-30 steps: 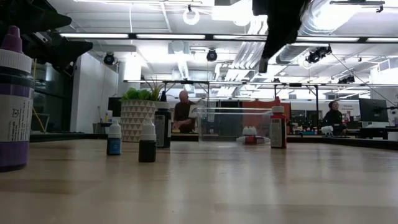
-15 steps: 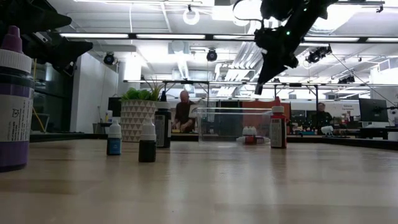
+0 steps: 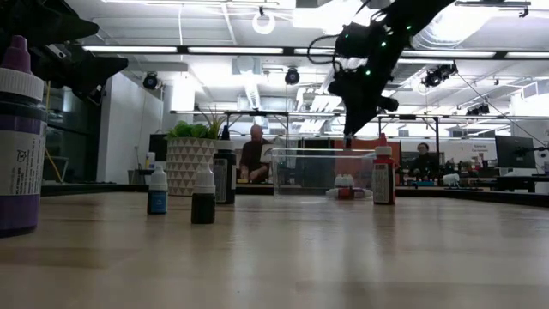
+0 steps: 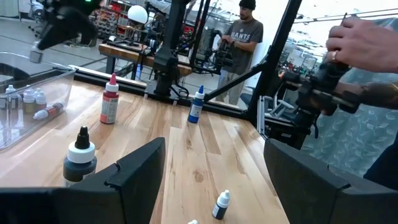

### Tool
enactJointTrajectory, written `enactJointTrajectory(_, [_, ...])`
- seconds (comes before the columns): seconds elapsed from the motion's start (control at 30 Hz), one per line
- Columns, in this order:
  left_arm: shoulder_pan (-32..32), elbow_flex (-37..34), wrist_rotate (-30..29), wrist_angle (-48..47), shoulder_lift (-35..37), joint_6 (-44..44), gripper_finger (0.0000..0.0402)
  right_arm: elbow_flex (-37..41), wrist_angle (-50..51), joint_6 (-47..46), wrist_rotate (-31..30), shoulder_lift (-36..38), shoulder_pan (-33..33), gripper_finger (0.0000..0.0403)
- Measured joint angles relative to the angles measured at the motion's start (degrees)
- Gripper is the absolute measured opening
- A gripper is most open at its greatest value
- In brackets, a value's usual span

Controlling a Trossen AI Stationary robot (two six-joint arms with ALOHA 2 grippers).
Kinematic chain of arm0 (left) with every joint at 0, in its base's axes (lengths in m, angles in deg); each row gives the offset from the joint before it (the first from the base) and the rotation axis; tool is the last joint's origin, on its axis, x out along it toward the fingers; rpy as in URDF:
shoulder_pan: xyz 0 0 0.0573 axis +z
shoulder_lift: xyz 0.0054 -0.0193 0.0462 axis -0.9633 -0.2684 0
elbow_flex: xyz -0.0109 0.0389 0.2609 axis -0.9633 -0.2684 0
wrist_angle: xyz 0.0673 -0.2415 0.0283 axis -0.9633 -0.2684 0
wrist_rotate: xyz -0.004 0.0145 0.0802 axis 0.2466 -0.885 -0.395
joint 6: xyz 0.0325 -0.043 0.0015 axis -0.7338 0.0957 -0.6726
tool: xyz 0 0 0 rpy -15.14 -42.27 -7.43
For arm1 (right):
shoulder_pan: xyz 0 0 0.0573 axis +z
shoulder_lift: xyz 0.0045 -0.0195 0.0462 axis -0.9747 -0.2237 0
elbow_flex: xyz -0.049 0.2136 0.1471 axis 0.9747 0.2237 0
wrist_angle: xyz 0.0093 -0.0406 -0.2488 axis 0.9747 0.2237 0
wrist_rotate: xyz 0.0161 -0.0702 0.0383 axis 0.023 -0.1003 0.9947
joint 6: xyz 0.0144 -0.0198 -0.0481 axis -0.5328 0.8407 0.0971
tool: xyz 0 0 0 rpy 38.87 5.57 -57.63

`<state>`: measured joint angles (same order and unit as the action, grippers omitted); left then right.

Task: Pick & Place food coloring
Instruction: Put the small green food coloring bottle into the bin

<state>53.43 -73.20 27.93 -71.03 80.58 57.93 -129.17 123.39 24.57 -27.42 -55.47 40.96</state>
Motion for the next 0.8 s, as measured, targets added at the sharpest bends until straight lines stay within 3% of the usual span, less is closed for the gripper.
enactJointTrajectory(0.4, [0.0, 0.0, 0.0, 0.0, 0.0, 0.0, 0.0271, -13.5, 7.0, -2.2, 5.7, -16.4, -6.8, 0.005])
enactJointTrajectory(0.8, [0.0, 0.0, 0.0, 0.0, 0.0, 0.0, 0.0271, -15.3, 6.2, -3.2, 6.0, -21.3, -9.0, 0.0054])
